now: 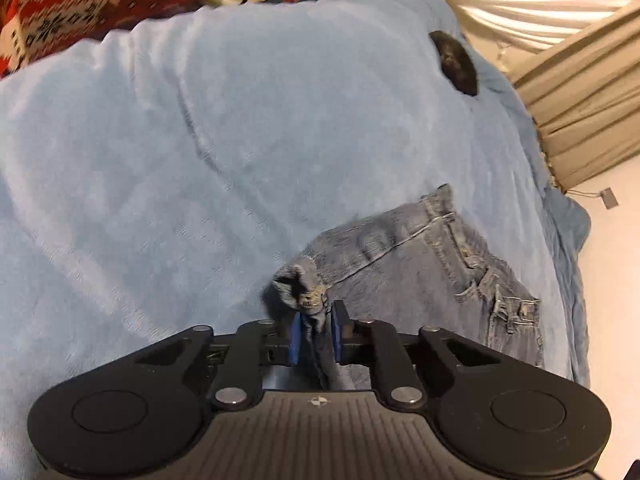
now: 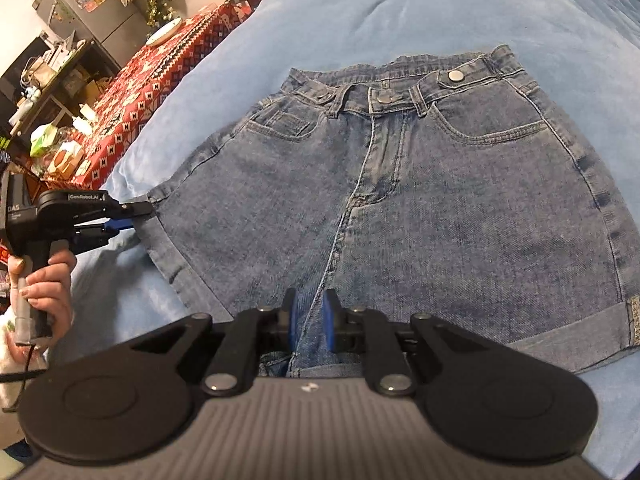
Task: Fold clothes
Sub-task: 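Lift the cuff with the left gripper and fold the leg over the other leg, release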
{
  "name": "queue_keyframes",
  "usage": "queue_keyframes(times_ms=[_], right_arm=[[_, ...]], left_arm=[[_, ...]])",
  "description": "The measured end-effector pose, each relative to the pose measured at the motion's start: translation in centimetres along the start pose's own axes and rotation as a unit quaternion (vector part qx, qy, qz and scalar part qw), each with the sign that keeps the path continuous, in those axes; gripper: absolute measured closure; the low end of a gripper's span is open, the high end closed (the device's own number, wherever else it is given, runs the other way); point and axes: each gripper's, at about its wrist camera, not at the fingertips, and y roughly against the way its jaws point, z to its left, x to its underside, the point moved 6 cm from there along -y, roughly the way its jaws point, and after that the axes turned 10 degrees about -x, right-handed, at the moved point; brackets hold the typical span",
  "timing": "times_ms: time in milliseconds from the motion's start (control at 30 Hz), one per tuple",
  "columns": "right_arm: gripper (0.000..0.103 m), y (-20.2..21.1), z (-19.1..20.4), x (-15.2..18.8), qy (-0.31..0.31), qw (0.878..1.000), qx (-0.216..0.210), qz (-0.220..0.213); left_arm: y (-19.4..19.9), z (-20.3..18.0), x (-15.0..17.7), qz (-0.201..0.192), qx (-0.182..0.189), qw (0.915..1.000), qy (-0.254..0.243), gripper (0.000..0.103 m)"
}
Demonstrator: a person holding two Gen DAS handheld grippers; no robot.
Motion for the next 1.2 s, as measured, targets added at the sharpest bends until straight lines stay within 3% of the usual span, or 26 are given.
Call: queue_keyframes(times_ms=[100,300,500,633,833,933,1100,1200], right_arm=[[0.086,0.3,-0.3,-0.1,-0.006,1.000,0.001,-0.008],[0.086,2.1,-1.5,-0.3,-0.025,0.999,0.009,-0.037],[0.086,6.3,-4.0,-0.5,-0.065,0.993,0.015,-0.095],[0.086,10.2,-6.0,0.3,-0.091,0.985,0.022,-0.141],[0.083,16.0,-10.5,2.5,-0.141,0.967,0.028,-0.209],[0.083,17.2,-13.1,3.5,-0.167,0.957,0.027,-0.237],[0.083,16.7,-16.9,5.0,-0.204,0.945,0.031,-0.255],[0.083,15.2,-18.2,5.8,-0.228,0.940,0.015,-0.254]], left_arm=[[-0.7,0.1,-0.2,0.009,-0.016,0.9998,0.002,0.091],[3.2,-5.4,0.3,-0.062,-0.050,0.9914,-0.104,0.097],[8.0,-14.3,2.3,-0.083,0.022,0.9830,-0.162,0.097],[8.7,-21.3,4.7,-0.067,0.075,0.9729,-0.208,0.097],[5.9,-31.3,11.6,-0.015,0.128,0.9506,-0.282,0.097],[2.9,-34.2,16.1,0.021,0.135,0.9394,-0.314,0.097],[-4.1,-36.1,23.1,0.074,0.096,0.9282,-0.352,0.097],[-7.2,-35.6,25.4,0.091,0.066,0.9242,-0.365,0.097]])
